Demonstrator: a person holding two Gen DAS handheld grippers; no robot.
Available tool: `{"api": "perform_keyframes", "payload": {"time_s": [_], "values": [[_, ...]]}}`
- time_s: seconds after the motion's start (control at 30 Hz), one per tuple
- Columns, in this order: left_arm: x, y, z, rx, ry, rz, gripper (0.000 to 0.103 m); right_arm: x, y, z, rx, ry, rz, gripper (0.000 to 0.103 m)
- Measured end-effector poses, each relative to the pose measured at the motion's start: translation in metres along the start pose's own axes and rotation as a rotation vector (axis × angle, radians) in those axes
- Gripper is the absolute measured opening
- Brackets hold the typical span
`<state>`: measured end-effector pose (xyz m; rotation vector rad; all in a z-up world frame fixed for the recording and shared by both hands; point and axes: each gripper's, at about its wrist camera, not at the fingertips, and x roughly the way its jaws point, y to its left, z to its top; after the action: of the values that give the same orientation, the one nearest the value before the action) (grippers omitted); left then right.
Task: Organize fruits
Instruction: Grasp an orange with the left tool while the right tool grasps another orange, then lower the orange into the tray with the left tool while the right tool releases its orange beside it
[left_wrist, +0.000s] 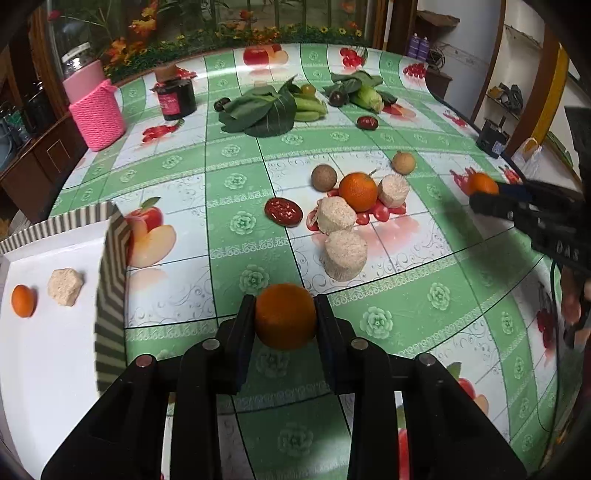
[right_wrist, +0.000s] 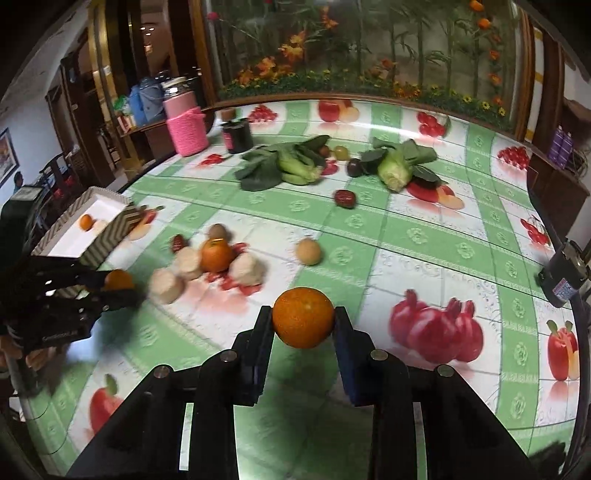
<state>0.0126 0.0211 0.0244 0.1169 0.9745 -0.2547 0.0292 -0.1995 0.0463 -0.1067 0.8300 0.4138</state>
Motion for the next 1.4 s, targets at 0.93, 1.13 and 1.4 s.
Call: {"api": "perform_keyframes", "payload": {"time_s": [0.93,1.13,1.4], "values": [[-0.074,0.13,-0.029,-0.186,-0.092,0.226,0.029,0.023,0.207,0.053,-0.25,-0.005,0.29,0.033],[-0.071,0.173,-0.044,-0.274,-0.063,0.249,0.029,0.043,0.244,0.063,-0.301,0.024,0.33,0.033],[-0.055,0.201,-0.055,-0.337,-0.019,0.247,0.029,0.082,0.28,0.072,-0.356,0.086,0.352,0.033]]}}
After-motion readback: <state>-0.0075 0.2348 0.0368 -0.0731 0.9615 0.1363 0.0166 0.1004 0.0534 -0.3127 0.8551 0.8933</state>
